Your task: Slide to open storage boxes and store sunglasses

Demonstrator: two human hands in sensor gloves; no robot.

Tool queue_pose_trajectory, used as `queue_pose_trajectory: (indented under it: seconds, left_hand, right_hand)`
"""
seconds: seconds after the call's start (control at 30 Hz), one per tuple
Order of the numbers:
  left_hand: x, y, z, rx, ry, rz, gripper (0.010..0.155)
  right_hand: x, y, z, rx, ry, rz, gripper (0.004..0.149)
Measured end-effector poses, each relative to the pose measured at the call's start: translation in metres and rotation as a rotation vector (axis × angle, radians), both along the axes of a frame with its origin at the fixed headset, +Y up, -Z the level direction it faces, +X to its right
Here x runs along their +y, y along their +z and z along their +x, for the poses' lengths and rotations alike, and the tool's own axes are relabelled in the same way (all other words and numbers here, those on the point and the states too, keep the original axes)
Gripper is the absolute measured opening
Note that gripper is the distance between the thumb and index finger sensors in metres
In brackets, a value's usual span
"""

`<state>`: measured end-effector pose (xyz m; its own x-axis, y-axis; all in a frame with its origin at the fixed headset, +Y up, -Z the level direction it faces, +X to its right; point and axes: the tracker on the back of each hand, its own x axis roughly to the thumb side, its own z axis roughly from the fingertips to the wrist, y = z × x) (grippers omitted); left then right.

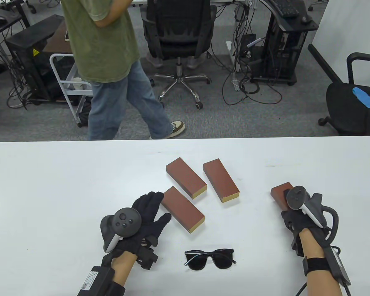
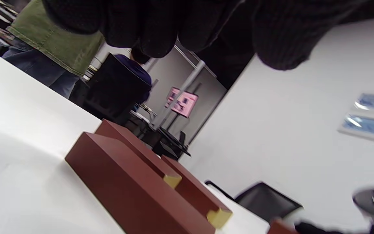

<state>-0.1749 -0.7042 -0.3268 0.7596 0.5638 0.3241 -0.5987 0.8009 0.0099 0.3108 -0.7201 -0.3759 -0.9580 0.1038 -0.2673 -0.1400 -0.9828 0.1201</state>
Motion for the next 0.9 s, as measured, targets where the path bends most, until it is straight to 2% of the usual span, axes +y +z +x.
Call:
queue_pose_trajectory:
  seconds: [0.17, 0.2, 0.33, 0.4, 0.53, 0.73, 0.9]
  left_hand:
    - [0.002, 0.005, 0.013, -0.094, -0.112, 0.079, 0.083]
    - [0.004, 0.006, 0.015, -0.121, -0.121, 0.095, 0.084]
    - [0.006, 0.008, 0.022, -0.253, -0.080, 0.126, 0.087]
    - [0.007, 0.010, 0.025, -0.277, -0.052, 0.139, 0.090]
    - [0.011, 0.014, 0.030, -0.311, 0.005, 0.184, 0.094]
    - [0.025, 0.019, 0.031, -0.314, 0.116, 0.275, 0.097]
    - [0.026, 0.018, 0.030, -0.349, 0.124, 0.234, 0.102]
  right_hand:
    - [0.036, 0.010, -0.036, 0.207, -0.082, 0.039, 0.073]
    - [0.047, 0.015, -0.050, 0.284, -0.096, 0.051, 0.073]
    - [0.070, 0.030, -0.088, 0.471, -0.105, 0.076, 0.074]
    - [0.079, 0.037, -0.105, 0.560, -0.155, 0.091, 0.074]
    - [0.092, 0.049, -0.132, 0.662, -0.237, 0.092, 0.074]
    - [0.107, 0.066, -0.170, 0.836, -0.192, 0.081, 0.073]
    - [0.110, 0.073, -0.195, 0.926, -0.200, 0.053, 0.074]
